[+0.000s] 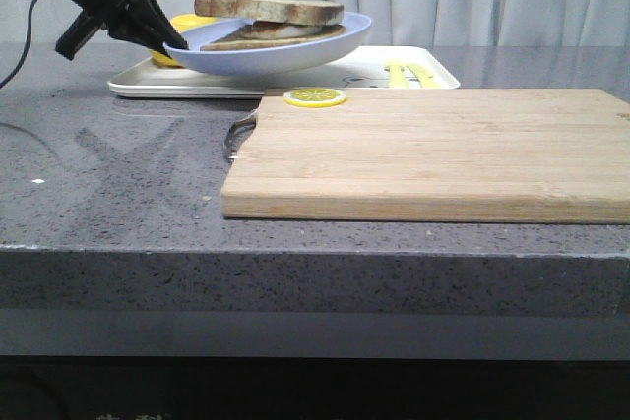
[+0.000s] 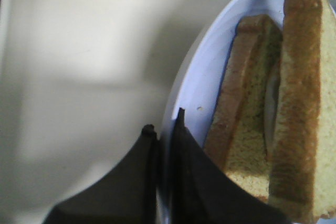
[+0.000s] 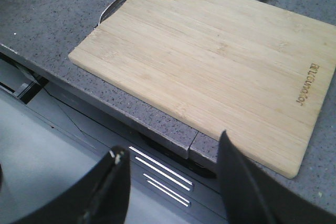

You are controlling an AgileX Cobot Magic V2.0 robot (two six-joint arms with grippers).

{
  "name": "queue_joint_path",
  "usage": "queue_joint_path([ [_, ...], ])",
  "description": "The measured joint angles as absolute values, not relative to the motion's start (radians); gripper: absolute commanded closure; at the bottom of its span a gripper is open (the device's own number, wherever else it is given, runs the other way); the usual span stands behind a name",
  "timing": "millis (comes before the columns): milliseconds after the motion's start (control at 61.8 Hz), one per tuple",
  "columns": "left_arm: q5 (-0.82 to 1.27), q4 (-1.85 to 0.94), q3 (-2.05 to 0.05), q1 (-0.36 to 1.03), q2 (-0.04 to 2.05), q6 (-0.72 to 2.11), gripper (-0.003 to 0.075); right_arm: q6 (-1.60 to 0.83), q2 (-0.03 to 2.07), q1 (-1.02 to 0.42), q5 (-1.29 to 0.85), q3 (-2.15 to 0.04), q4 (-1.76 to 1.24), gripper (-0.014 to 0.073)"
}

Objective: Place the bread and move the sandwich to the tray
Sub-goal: 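Lift the plate and carry it onto the white tray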

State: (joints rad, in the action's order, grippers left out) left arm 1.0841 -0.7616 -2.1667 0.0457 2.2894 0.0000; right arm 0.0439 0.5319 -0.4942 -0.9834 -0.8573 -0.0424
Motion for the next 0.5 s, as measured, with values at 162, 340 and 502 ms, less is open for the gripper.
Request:
queue_joint_path([
  [162, 1.070, -0.730, -2.167, 0.047, 2.291, -0.030, 0.0739, 0.044, 0.532, -0.494, -0.984, -0.857, -0.042, 0.0192],
  [340, 1.064, -0.728, -2.168, 0.047, 2.291, -0.036, 0.0674, 0.044, 0.532, -0.494, -0.986, -0.857, -0.042, 0.0192],
  [502, 1.044, -0.747, -2.171, 0.047, 2.291, -0.044, 0.0482, 0.044, 0.532, -0.494, -0.989, -0.857, -0.042, 0.0192],
])
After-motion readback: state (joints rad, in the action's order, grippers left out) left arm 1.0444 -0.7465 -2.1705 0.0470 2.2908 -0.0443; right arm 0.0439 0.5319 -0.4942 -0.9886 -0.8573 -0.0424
